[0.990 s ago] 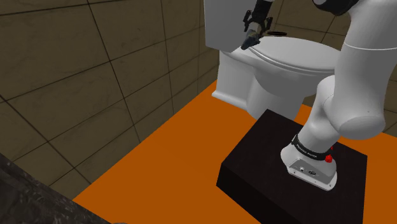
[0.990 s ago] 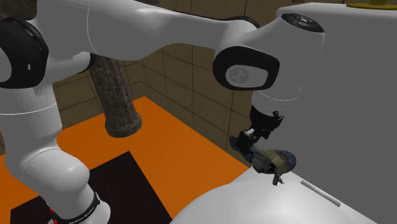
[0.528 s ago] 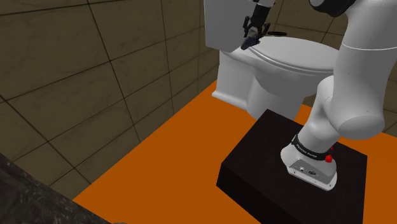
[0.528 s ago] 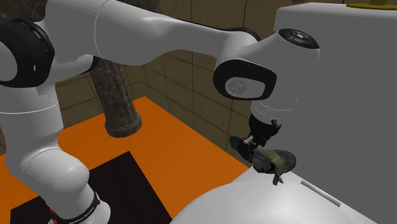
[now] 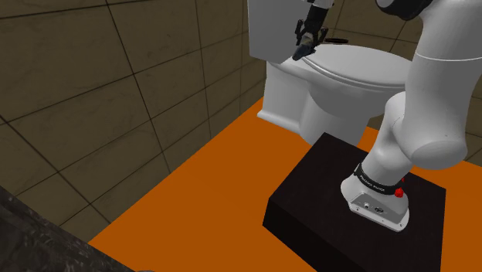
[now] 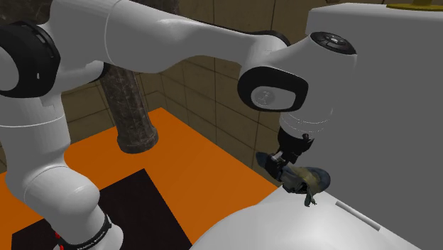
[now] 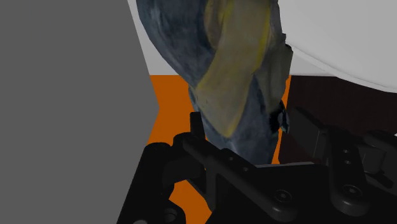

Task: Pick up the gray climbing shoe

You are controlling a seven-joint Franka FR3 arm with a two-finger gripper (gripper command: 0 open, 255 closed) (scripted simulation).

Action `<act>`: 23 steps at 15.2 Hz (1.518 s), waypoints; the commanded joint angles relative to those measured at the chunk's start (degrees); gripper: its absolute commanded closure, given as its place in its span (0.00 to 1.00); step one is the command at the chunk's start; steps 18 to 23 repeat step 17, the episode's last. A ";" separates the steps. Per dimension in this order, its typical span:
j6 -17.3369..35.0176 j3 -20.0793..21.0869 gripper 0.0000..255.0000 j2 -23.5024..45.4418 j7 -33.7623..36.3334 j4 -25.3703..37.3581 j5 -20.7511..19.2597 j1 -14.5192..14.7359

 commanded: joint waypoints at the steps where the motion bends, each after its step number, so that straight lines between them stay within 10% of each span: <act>1: -0.72 -0.09 1.00 -0.05 0.19 0.59 -0.20 -0.06; 23: -11.44 -0.24 1.00 0.07 2.15 11.82 -0.74 -2.45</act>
